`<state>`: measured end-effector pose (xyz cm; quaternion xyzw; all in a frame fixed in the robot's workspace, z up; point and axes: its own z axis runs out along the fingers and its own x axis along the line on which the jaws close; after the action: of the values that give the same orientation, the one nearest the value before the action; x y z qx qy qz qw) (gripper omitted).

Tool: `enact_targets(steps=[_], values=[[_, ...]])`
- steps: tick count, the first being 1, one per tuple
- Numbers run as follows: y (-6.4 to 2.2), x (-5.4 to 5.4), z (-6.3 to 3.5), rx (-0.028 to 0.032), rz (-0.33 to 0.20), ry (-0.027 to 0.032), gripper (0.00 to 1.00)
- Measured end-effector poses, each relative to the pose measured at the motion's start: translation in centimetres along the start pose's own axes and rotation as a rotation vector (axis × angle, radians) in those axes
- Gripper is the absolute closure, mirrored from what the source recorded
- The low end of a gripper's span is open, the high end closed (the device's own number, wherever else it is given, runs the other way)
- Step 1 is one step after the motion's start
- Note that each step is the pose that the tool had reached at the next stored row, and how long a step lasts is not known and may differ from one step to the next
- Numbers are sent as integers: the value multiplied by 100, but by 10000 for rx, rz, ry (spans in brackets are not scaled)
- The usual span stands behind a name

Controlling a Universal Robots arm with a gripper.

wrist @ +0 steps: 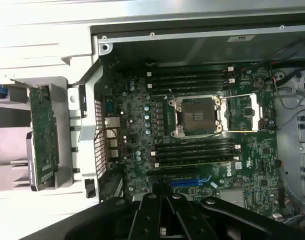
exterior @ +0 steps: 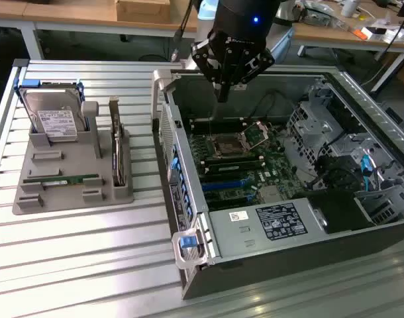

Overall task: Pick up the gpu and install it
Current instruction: 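Reach for the gpu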

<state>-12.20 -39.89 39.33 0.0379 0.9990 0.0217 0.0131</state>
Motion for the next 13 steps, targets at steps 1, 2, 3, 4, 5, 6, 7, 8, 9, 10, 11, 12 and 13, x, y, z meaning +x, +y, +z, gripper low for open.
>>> enact_targets(steps=[1, 2, 3, 4, 5, 6, 7, 8, 9, 10, 11, 12, 13], values=[[-9, 120, -3, -1, 0, 0, 89], [-11, 141, -4, 0, 0, 0, 89], [-12, 157, -4, -1, 0, 0, 89], [-13, 170, -5, -1, 0, -1, 89], [-14, 186, -5, 0, 0, 0, 89], [-14, 194, -5, 0, 0, 0, 89], [-15, 207, -6, 0, 0, 0, 89], [-16, 217, -6, -1, 0, -1, 89], [-17, 226, -6, 0, 0, 0, 89], [-18, 235, -6, 0, 0, 0, 89], [-18, 244, -6, -1, 0, -1, 89], [-19, 257, -7, 0, 0, 0, 89], [-20, 271, -7, 0, 0, 0, 89]])
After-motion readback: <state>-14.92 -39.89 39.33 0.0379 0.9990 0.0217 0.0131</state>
